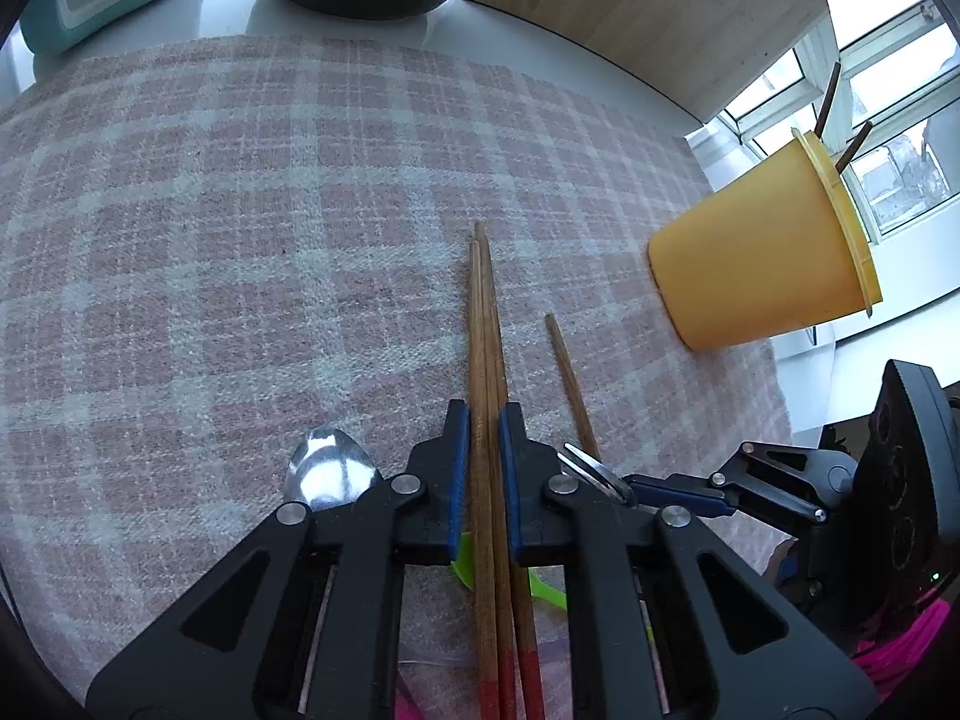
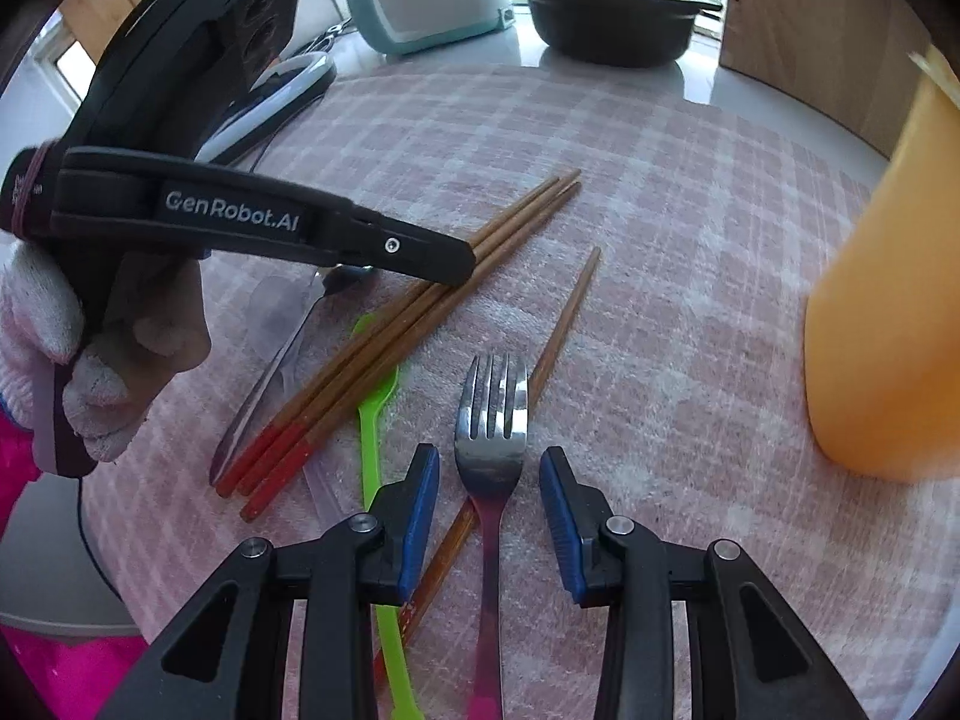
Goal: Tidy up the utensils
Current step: 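Grasp the steel fork with the right gripper while the left gripper grasps a chopstick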
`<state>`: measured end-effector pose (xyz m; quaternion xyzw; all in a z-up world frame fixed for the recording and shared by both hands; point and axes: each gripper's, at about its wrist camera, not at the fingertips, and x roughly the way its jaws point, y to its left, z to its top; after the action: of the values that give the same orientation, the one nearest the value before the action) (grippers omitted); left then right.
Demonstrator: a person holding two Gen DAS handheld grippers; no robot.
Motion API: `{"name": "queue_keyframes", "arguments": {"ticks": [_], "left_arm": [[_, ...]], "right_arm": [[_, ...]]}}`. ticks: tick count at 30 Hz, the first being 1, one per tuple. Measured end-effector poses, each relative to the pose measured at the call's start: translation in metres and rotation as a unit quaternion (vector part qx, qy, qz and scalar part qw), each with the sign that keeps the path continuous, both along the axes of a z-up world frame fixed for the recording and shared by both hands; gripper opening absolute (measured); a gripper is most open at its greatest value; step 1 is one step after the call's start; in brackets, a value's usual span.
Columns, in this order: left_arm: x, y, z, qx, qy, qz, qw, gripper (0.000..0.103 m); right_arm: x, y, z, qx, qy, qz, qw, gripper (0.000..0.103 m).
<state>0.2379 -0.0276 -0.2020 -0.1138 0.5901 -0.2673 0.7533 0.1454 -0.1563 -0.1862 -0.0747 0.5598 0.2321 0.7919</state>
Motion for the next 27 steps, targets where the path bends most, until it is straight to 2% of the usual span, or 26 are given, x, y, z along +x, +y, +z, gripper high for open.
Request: {"name": "queue_keyframes", "arguments": {"ticks": [2,5,17,27], "left_arm": [[-0.001,0.000,0.001,0.000,-0.003,0.001,1.0000,0.004],[-0.001,-0.001,0.003,-0.003,-0.007,0.003,1.0000,0.004],[-0.003,0.016,0.016,-0.008,-0.023,0.024,0.9994,0.004],[-0.017,0.020,0.048,-0.008,-0.066,0.027,0.9974,0.004]], "right_arm": [[0.000,0.002,0.000,-0.014,-0.007,0.001,1.000,0.028],[0.001,0.000,0.001,-0.006,-0.002,0.002,1.000,0.023],[-0.001,-0.011,0.010,0.017,-0.008,-0.020,1.000,0.022],[-0.011,-0.028,0.034,0.039,-0.045,-0.033,0.998,0.022]]}}
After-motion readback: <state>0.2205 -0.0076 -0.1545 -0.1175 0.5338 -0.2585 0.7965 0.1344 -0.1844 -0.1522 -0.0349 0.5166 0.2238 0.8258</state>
